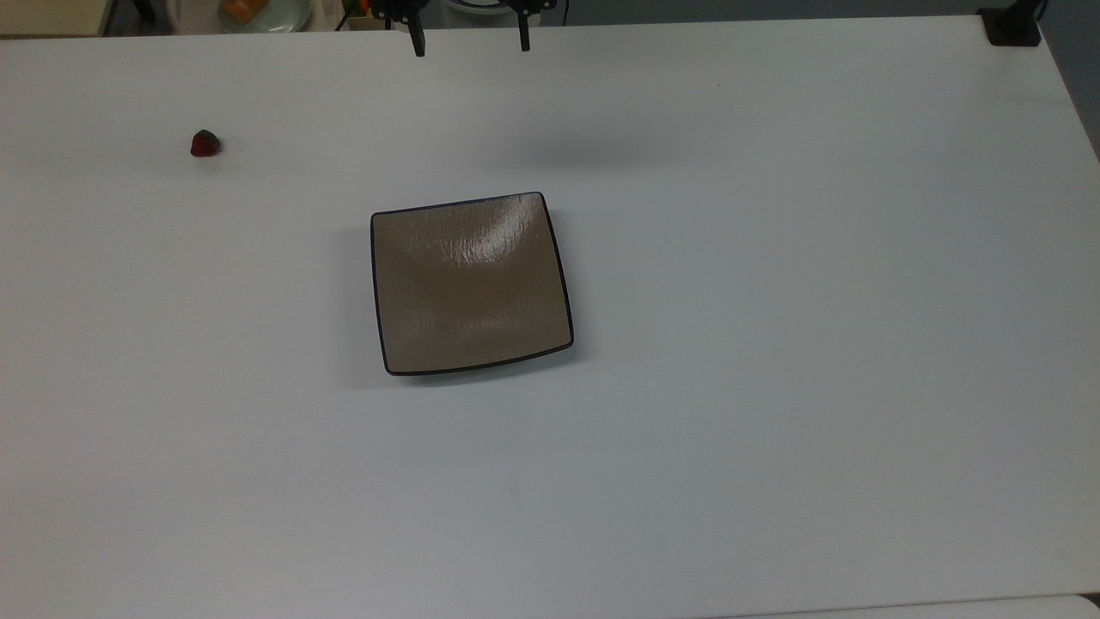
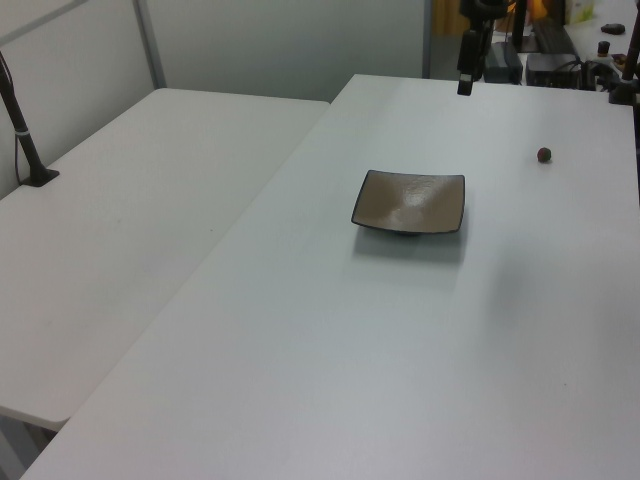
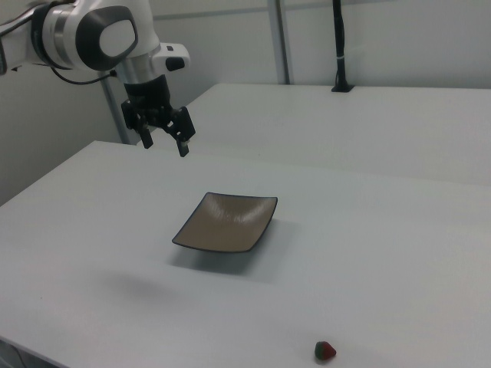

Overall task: Strawberries on a ceramic plate
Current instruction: 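Move the open gripper toward the red strawberry on the table, then lower the open gripper over the red strawberry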

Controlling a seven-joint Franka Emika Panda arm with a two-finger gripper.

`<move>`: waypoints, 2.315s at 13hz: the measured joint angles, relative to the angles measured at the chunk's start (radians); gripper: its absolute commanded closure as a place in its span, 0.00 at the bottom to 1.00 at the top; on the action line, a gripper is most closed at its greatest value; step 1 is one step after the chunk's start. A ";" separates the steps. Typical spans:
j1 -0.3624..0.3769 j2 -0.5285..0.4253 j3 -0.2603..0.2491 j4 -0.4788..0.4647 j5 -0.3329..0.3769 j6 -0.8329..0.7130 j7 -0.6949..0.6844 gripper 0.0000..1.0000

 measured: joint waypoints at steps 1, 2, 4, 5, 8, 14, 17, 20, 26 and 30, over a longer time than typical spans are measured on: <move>0.009 0.000 -0.009 0.000 0.000 0.000 0.000 0.00; 0.009 0.000 -0.009 0.000 0.000 0.000 0.000 0.00; 0.009 0.000 -0.010 0.000 0.000 0.000 0.000 0.00; 0.009 0.000 -0.011 0.000 0.000 0.000 0.000 0.00; 0.009 0.000 -0.017 0.000 0.000 0.000 0.000 0.00; 0.006 0.000 -0.069 -0.001 -0.001 0.000 -0.145 0.00; 0.002 0.000 -0.106 -0.001 -0.001 0.000 -0.284 0.00; -0.005 0.000 -0.157 -0.003 -0.001 -0.001 -0.470 0.00; -0.007 0.000 -0.239 -0.033 -0.001 -0.001 -0.749 0.00; -0.009 0.002 -0.284 -0.079 -0.001 -0.001 -0.912 0.00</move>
